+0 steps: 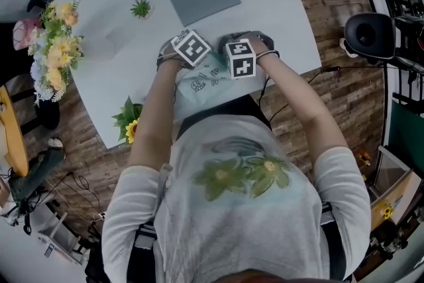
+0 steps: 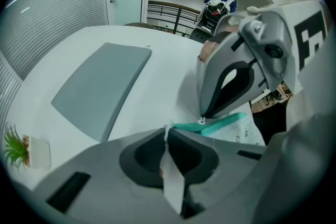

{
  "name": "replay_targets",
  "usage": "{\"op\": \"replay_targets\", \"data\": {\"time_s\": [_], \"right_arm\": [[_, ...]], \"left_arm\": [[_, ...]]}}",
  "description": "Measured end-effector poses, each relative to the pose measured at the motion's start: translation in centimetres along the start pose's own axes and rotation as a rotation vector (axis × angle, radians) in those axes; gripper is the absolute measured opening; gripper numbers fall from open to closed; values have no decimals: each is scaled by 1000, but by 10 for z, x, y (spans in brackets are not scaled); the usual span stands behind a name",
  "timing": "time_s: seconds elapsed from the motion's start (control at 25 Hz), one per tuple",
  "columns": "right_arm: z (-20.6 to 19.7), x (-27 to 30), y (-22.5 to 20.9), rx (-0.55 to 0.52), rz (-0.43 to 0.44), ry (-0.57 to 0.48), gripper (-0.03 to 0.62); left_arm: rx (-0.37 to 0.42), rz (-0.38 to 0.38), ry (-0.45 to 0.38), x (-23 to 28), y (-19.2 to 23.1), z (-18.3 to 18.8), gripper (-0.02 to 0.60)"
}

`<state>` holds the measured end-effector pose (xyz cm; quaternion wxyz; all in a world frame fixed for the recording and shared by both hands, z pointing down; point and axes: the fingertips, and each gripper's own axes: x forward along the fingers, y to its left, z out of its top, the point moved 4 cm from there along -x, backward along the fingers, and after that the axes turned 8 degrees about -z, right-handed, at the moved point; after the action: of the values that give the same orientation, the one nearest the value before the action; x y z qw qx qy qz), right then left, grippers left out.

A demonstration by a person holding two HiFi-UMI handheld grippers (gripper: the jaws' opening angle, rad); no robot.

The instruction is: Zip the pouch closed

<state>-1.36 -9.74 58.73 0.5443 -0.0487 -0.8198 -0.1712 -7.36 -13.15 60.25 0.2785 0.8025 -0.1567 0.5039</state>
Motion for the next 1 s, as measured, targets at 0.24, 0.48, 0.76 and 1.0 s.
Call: {"op": "replay_targets", "data": {"time_s": [0.24,0.48,0.76,1.0], "right_arm": [[-2,-3,-1,-10,15,-2,18],[-8,-5,2,-1,13,-17,18],[-9,-6,4,-16,9,-24,18],[-11,-8,6,-36,17,-26,18]], "left_arm": [[-26,5,0,0,0,0,23],[-61,8,14,1,1,1,23],[-79,25,23,2,1,2,23],[-108,41,22,1,0,2,23]]}}
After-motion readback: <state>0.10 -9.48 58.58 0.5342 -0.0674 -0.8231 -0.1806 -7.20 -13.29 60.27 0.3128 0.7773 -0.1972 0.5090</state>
